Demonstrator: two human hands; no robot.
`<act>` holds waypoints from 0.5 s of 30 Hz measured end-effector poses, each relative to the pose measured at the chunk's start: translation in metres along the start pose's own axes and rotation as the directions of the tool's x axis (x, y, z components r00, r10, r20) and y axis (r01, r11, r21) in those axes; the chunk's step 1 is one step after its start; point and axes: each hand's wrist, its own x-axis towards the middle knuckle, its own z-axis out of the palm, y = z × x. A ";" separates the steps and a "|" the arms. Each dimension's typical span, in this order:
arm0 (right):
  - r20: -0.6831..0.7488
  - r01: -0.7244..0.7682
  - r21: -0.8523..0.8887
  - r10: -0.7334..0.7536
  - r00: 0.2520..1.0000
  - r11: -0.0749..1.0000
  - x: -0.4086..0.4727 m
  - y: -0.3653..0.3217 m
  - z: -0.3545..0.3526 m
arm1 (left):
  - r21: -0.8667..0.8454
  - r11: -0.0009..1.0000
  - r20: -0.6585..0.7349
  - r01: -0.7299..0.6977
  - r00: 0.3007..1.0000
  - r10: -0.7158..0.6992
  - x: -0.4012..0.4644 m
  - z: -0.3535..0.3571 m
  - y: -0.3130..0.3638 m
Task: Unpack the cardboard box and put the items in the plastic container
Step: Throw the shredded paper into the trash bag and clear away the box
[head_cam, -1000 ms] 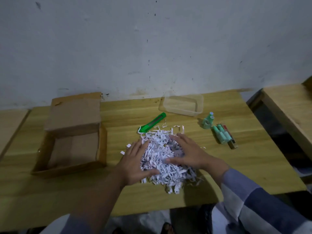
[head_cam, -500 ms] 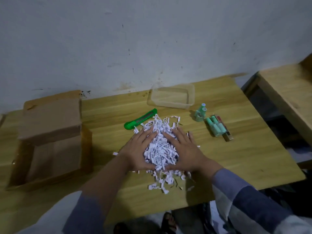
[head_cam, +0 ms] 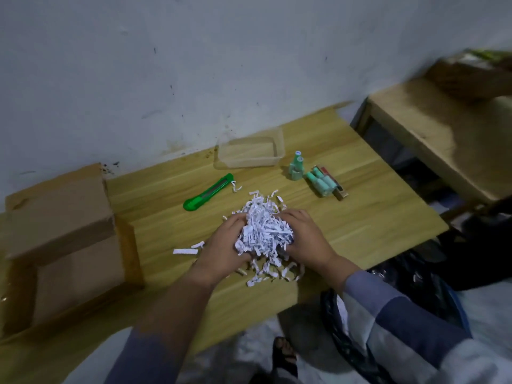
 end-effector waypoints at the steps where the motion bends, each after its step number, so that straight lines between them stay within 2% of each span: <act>1: -0.015 -0.024 -0.005 0.024 1.000 1.000 -0.007 -0.003 -0.008 | -0.021 1.000 0.010 -0.008 1.000 0.009 0.000 0.001 0.007; 6: -0.105 -0.142 -0.024 0.139 0.985 0.990 -0.052 -0.007 -0.052 | -0.159 0.985 0.115 -0.062 0.990 0.081 0.000 0.012 0.053; 15: -0.335 -0.372 -0.082 0.326 0.884 0.924 -0.172 0.035 -0.117 | -0.209 0.922 0.228 -0.325 0.901 0.370 0.010 0.086 0.155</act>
